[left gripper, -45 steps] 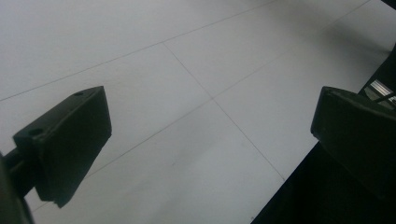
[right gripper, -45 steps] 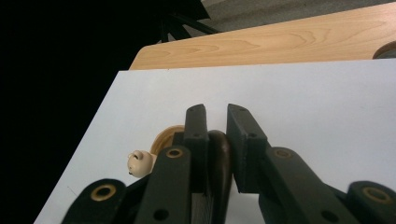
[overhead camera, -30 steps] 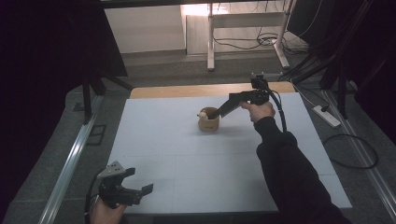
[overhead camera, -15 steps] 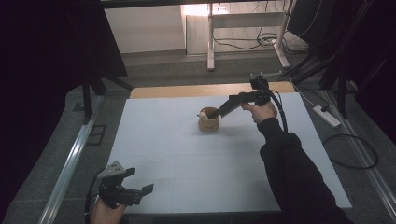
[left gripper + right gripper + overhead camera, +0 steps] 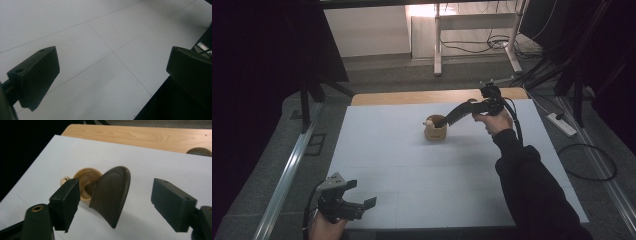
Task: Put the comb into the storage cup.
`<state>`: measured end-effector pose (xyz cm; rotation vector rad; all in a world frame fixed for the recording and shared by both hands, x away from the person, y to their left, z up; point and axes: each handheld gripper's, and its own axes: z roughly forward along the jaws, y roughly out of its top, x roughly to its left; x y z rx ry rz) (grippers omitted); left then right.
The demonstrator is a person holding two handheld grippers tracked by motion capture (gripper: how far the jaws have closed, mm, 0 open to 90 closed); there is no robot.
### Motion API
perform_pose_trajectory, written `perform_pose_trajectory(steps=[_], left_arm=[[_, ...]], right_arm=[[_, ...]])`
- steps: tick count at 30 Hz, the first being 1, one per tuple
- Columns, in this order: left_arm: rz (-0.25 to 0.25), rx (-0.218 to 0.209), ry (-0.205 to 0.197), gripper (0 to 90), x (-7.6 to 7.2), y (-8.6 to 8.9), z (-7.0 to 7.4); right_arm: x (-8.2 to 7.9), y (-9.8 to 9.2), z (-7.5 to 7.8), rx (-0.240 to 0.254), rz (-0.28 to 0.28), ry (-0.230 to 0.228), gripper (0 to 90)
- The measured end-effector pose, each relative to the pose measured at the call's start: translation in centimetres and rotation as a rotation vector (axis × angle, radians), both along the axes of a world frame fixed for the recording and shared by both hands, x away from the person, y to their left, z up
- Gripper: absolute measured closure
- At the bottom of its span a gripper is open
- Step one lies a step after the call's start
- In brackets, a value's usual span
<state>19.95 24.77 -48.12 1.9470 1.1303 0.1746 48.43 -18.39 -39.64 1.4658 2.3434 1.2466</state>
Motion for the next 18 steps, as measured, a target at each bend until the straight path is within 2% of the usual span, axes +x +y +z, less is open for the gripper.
perform_pose_trajectory(steps=[9, 15, 18], left_arm=[[0.000, 0.002, 0.001, 0.0, 0.0, 0.0, 0.0], [0.002, 0.003, 0.001, 0.0, 0.0, 0.0, 0.0], [0.002, 0.001, 0.002, 0.0, 0.0, 0.0, 0.0]], right_arm=[[-1.1, -0.4, 0.0, -0.031, 0.039, -0.036, 18.4], [-1.9, -0.3, -0.2, -0.081, 0.092, -0.059, 13.4], [-2.3, -0.2, -0.2, -0.084, 0.113, -0.066, 11.2]])
